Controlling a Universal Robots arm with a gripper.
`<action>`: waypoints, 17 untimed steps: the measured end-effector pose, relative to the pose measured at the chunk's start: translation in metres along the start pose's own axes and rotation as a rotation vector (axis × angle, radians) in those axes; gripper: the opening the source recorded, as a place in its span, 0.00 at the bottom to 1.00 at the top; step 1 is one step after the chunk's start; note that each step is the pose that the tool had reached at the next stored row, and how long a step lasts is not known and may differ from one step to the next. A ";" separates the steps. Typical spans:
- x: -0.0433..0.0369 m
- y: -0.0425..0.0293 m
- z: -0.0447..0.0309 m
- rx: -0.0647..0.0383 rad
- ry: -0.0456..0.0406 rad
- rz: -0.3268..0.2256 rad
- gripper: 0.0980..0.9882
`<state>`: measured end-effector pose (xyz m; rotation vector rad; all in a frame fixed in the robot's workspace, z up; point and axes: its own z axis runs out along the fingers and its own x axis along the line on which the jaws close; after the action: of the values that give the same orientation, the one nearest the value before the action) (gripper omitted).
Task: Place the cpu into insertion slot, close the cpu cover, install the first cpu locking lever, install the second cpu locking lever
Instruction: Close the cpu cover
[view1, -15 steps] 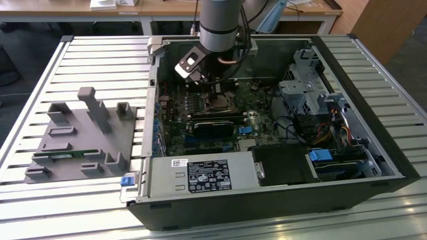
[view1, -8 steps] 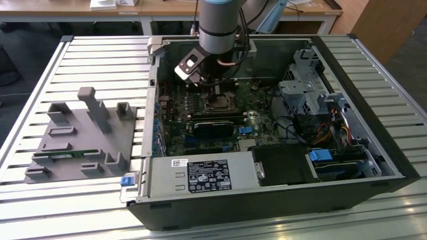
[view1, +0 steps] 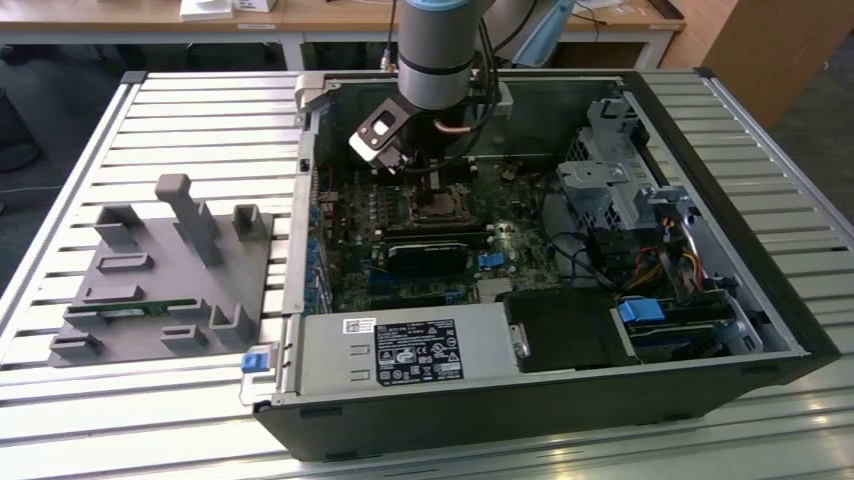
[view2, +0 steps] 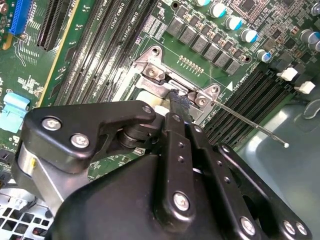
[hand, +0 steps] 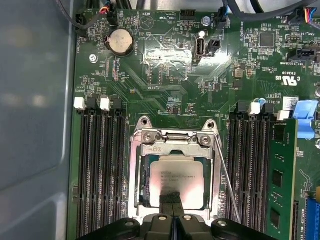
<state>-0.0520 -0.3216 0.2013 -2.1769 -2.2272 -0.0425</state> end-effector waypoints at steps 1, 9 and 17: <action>0.0001 0.0000 0.0001 0.000 -0.0001 0.000 0.01; 0.0033 0.0037 0.0011 0.000 0.0002 0.000 0.01; 0.0044 0.0004 -0.0052 -0.005 0.0003 0.000 0.01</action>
<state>-0.0517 -0.3174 0.2067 -2.1791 -2.2297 -0.0485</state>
